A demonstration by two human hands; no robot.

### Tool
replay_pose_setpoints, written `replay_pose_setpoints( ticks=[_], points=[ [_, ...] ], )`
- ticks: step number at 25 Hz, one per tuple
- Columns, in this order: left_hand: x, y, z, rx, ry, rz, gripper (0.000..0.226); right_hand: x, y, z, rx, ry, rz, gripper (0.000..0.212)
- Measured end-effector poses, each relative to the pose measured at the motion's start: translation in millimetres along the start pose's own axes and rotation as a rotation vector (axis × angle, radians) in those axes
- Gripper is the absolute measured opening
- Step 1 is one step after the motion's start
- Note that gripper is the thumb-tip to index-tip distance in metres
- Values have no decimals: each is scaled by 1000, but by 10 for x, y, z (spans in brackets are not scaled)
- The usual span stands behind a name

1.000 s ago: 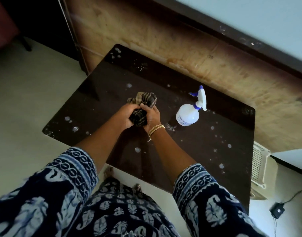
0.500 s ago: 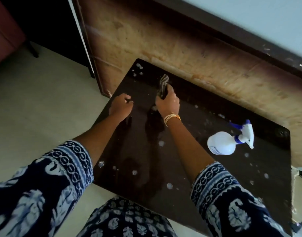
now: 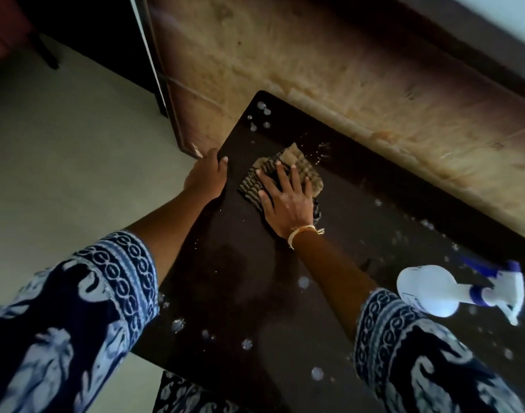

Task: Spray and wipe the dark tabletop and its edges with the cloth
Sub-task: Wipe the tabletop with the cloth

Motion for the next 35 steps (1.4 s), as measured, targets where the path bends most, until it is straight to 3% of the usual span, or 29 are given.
replay_pose_setpoints(
  ticks=[2,4,10,13,14,17,19,20,22,25,28,30,35],
  points=[
    [105,-13,-6,-18,31,62,45,54,-28,-64,-30,128,24,51],
    [164,-25,-47,-15,59,110,50,230,-32,88,-74,139,55,52],
    [184,-59,-110,64,54,116,52,835,-118,1065,6,-361,-89,57],
    [169,-62,-99,106,28,131,49,874,-120,831,125,-597,-124,56],
    [164,-60,-103,116,23,130,48,876,-104,575,133,-594,-122,56],
    [159,-40,-85,132,36,121,41,855,15,-328,61,-155,-62,55],
    [164,-32,-72,138,47,118,39,919,49,-452,18,85,-26,54],
    [162,-33,-66,137,42,122,41,1020,59,-330,4,103,8,54],
    [158,-40,-69,128,36,135,47,1234,12,106,-29,-47,16,54],
    [157,-44,-86,111,45,143,48,1389,-95,793,44,-435,-90,58],
    [162,-45,-102,112,54,149,49,1432,-101,821,150,-633,-163,59],
    [159,-44,-91,118,49,150,49,1415,-41,418,129,-521,-140,58],
    [175,-36,-97,140,78,110,44,898,27,-653,48,-28,-90,55]
  ],
)
Point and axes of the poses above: each hand's wrist, its own x-axis towards the middle knuckle, its own y-axis out of the back of the hand, z = x × y, the point moved 6 cm from there along x, towards the middle knuckle, and after that the axes turned 10 degrees about -x, right-handed, at the moved point
